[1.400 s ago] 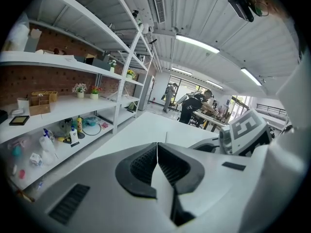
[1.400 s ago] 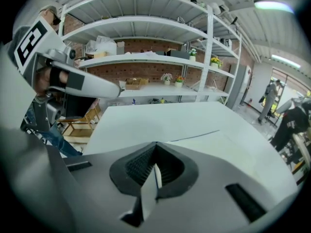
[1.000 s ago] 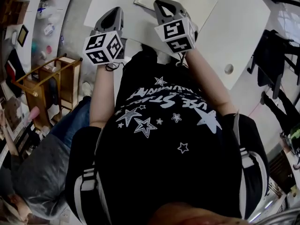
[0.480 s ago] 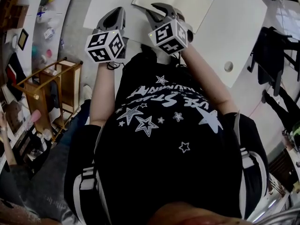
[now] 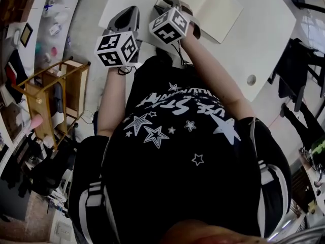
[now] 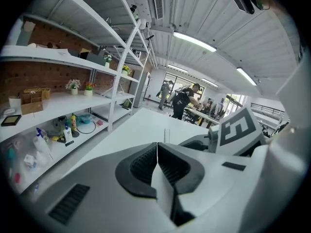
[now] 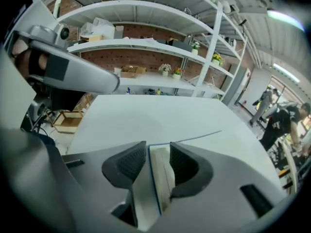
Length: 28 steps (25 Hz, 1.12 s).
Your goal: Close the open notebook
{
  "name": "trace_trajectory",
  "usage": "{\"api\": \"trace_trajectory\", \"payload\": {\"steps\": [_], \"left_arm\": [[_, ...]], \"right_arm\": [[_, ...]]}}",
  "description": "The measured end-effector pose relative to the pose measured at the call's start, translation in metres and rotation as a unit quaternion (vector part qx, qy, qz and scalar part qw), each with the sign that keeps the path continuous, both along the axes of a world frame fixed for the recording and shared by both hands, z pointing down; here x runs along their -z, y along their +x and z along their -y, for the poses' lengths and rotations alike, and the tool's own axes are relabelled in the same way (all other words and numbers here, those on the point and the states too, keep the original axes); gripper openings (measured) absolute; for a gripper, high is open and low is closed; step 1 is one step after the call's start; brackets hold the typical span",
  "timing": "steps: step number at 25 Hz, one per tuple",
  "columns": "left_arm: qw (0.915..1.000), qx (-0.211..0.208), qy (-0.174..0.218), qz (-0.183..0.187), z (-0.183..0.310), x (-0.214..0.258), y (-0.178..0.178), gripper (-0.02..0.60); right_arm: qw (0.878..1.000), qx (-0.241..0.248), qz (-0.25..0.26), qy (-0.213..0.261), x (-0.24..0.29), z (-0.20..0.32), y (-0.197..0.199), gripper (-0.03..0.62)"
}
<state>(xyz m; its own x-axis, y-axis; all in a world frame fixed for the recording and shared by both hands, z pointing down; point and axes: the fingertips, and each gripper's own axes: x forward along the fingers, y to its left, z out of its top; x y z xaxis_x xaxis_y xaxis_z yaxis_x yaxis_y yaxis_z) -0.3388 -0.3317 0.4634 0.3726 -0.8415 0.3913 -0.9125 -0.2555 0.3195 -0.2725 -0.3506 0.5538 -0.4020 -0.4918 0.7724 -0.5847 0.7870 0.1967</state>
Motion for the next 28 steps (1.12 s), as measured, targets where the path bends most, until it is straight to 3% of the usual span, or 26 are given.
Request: {"api": "trace_trajectory", "payload": {"steps": [8, 20, 28], "left_arm": [[0.9999, -0.012, -0.004, -0.005, 0.0059, -0.0048, -0.0044, 0.014], [0.9999, -0.011, 0.005, -0.009, 0.0067, -0.0009, -0.0058, 0.014], [0.9999, -0.006, 0.009, -0.006, 0.003, 0.0036, -0.0086, 0.014]], "right_arm": [[0.999, -0.03, 0.01, -0.043, -0.0078, 0.0038, 0.002, 0.137], [0.997, 0.013, 0.042, -0.065, -0.0062, -0.0013, -0.0008, 0.041], [0.994, 0.012, 0.066, -0.092, -0.0018, -0.003, 0.0019, 0.014]]}}
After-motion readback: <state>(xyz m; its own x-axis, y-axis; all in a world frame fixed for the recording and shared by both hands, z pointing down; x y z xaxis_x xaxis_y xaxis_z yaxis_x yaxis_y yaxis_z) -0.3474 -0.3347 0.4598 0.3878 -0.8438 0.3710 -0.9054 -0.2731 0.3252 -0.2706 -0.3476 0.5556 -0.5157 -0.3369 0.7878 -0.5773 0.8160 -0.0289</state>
